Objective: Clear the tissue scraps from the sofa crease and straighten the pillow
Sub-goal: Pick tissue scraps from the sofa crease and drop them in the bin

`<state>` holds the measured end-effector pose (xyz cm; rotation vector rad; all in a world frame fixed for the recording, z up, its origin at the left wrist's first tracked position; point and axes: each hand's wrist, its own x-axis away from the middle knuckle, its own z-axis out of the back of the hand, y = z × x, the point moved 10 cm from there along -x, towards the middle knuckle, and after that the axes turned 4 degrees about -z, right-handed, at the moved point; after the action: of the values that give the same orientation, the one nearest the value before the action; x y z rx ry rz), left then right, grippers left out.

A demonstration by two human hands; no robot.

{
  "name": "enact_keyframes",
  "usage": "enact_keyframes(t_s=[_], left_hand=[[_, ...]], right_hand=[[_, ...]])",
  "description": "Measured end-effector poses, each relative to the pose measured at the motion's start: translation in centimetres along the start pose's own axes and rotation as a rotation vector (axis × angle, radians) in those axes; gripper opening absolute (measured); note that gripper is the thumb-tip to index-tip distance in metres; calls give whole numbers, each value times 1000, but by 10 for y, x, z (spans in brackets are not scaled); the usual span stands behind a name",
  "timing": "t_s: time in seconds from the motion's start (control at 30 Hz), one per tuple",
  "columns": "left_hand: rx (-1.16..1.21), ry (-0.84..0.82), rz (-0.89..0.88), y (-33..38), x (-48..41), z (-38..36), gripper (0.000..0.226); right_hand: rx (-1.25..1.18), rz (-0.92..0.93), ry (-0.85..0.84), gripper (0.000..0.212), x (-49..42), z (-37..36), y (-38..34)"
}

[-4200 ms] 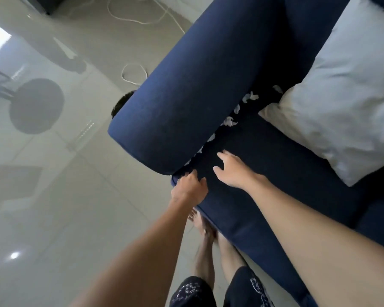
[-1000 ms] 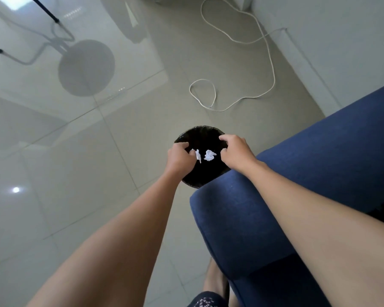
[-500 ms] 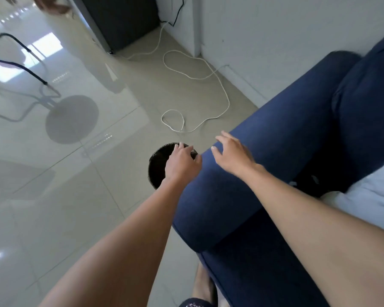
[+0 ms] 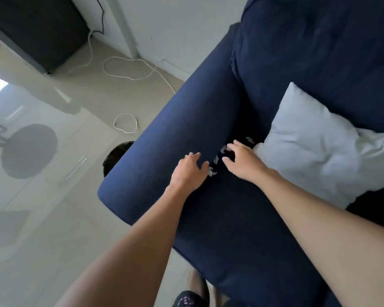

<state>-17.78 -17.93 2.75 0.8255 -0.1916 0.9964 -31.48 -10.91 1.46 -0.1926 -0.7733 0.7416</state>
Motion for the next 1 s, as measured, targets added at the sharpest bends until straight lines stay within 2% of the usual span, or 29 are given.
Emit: enact_keyframes(t_s=[0.13, 0.23, 0.4, 0.53, 0.67, 0.87, 1.0], left_hand=[[66, -115, 59, -12, -1, -64, 48], [99, -207, 173, -40, -4, -106, 57], [111, -313, 301, -83, -17, -155, 60], [84, -269, 336, -115, -35, -175, 66], [150, -230, 342, -129, -56, -186, 64], [161, -206, 387, -144, -73, -198, 57], [140, -237, 460, -146, -73, -199, 56]], right_hand=[[3, -78, -77, 57, -7, -35, 57], [-3, -108, -142, 56, -15, -64, 79], [-32, -14, -149, 47, -51, -105, 76], [-41, 85, -175, 37, -83, -143, 60], [-51, 120, -220, 44, -106, -171, 53], [230, 120, -321, 54, -119, -195, 55], [260, 108, -303, 50, -114, -193, 53]])
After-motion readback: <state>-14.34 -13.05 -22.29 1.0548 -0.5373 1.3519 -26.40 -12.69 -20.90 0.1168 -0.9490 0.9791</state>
